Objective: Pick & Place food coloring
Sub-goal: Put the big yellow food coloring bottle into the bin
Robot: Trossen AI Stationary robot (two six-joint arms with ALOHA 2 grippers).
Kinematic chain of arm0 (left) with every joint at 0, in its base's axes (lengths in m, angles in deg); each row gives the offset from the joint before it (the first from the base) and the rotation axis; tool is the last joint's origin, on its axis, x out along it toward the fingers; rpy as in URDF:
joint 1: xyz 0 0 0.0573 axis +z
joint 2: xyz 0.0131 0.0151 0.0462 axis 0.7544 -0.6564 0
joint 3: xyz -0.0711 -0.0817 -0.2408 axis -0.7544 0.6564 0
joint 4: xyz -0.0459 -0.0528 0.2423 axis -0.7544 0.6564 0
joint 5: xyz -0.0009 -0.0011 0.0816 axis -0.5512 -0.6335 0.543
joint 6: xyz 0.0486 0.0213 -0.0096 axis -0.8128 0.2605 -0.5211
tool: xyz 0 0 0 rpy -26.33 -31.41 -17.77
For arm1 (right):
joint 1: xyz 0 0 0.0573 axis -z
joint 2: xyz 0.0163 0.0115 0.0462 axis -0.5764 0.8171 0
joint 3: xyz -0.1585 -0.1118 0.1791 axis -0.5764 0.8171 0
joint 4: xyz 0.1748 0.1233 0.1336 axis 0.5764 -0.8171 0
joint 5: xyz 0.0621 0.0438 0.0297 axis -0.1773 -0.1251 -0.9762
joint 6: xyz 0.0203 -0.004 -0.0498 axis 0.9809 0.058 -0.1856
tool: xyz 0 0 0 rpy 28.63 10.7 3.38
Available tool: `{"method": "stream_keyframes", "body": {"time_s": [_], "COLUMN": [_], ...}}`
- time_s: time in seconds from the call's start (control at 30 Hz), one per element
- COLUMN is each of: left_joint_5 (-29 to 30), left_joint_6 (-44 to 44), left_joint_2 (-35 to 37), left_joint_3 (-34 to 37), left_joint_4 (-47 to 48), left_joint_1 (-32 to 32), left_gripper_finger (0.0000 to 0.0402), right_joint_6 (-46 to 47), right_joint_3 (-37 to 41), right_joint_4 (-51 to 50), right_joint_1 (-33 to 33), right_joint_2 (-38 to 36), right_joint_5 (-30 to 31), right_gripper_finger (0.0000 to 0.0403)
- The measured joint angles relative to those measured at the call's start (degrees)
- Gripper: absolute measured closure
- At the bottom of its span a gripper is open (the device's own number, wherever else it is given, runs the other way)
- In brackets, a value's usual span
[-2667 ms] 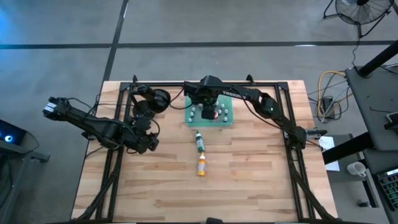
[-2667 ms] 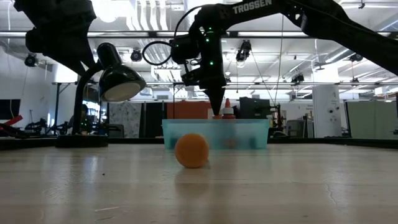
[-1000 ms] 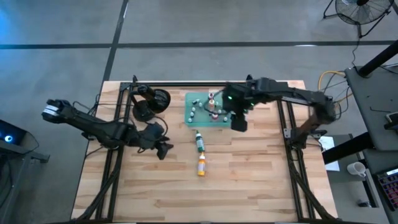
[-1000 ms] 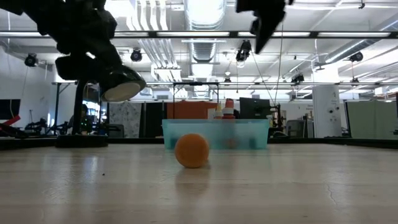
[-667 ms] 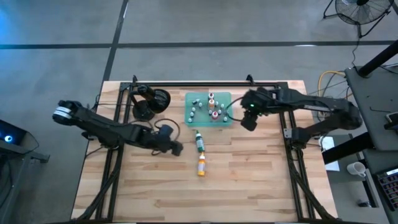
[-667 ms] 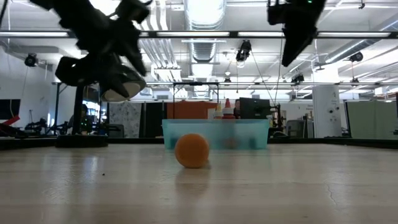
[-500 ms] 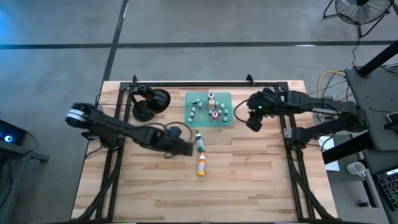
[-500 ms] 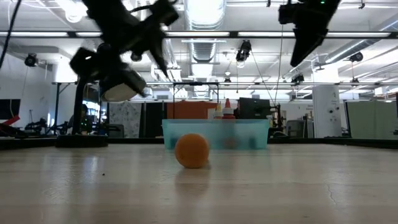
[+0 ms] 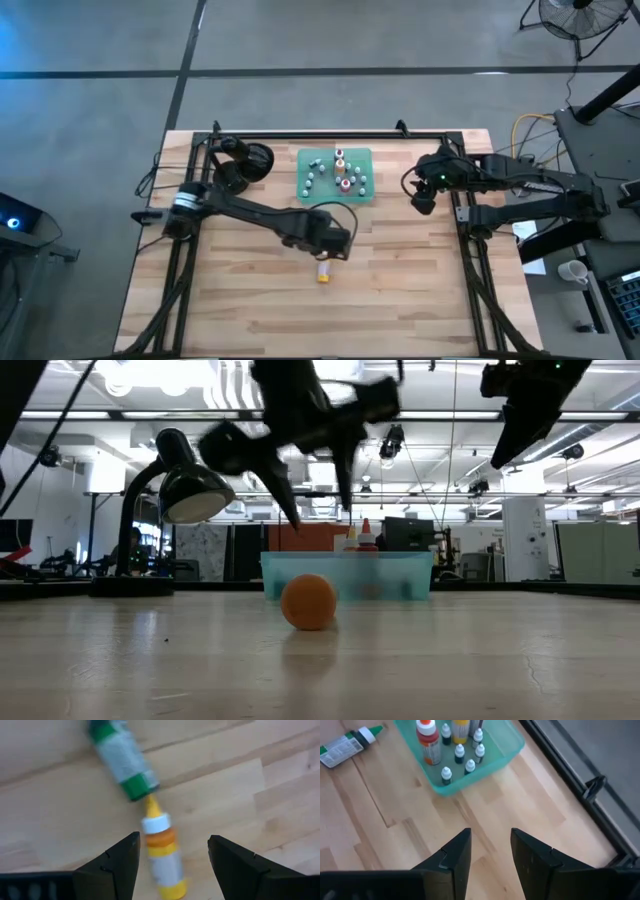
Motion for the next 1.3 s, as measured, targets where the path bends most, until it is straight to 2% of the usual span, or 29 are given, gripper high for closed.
{"method": "stream_keyframes", "body": {"time_s": [0.17,0.6,1.0,1.3], "left_joint_5": [-7.19,-15.37,-16.02,-18.62], "left_joint_6": [-2.03,-0.17,2.2,1.92], "left_joint_2": [-4.94,-6.16,-8.43,-11.74], "left_joint_3": [-1.39,-1.42,-1.35,-1.35], "left_joint_4": [-2.32,-2.72,-4.74,-5.74], "left_joint_1": [1.83,1.04,0.52,0.52], "left_gripper_finger": [0.0196,0.0196,0.0196,0.0196], "right_joint_6": [2.3,-0.84,-3.38,-3.78], "right_joint_3": [0.79,0.79,0.79,0.79], "right_joint_4": [-0.04,-0.23,0.74,1.01], "right_joint_1": [0.0,0.0,0.0,0.02], "right_joint_2": [0.53,1.23,3.86,5.82], "right_joint_5": [-0.02,-0.02,0.01,0.0], "right_gripper_finger": [0.0277,0.0271,0.028,0.0271]}}
